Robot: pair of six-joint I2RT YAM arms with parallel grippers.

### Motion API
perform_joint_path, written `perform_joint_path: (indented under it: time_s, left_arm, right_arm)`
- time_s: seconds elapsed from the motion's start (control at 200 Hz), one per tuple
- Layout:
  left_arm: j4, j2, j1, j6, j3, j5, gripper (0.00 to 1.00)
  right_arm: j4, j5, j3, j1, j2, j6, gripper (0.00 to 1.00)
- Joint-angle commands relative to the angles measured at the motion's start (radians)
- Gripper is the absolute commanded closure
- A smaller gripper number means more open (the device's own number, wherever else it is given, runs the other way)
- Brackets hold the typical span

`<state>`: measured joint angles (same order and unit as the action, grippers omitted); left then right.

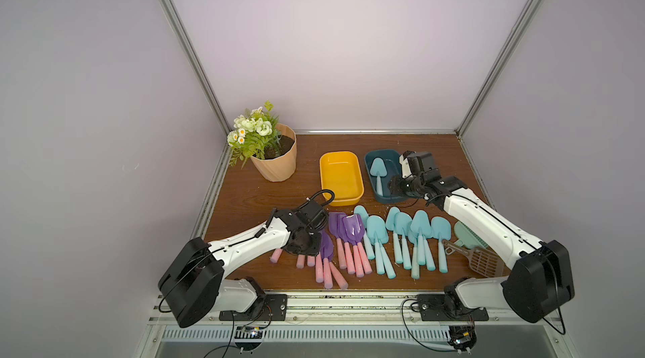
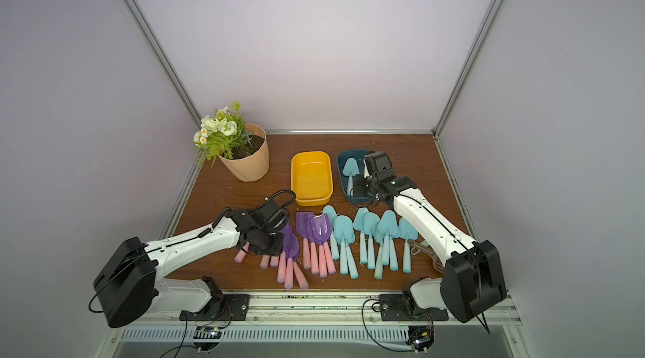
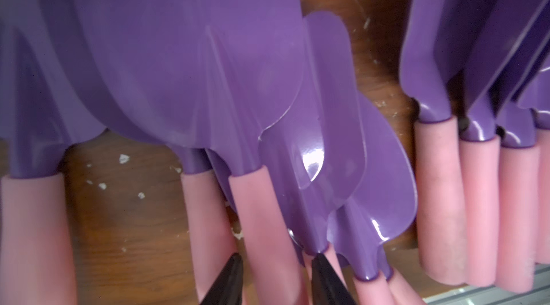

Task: Sort the small shovels by color and place them into the storage box
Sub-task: Pick up the shovel from the center of the board.

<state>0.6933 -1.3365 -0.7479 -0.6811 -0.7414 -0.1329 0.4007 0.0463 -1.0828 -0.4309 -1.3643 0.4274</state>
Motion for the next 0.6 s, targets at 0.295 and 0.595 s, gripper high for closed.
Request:
perform_joint_path:
  time_s: [0.295,0.595]
  left_arm:
    - [0.001,-0.030,-0.010,0.009,0.016,0.029,0.90]
    - [0.073,0.007,-0.010,0.025,-0.092,0.077,0.99]
  right_arm:
    - [0.004,0.013,-0.004,-0.006,0.010,-0.007,0.52]
    - [0.003,0.023,-0.010,-0.006,0.007,-0.002,0.52]
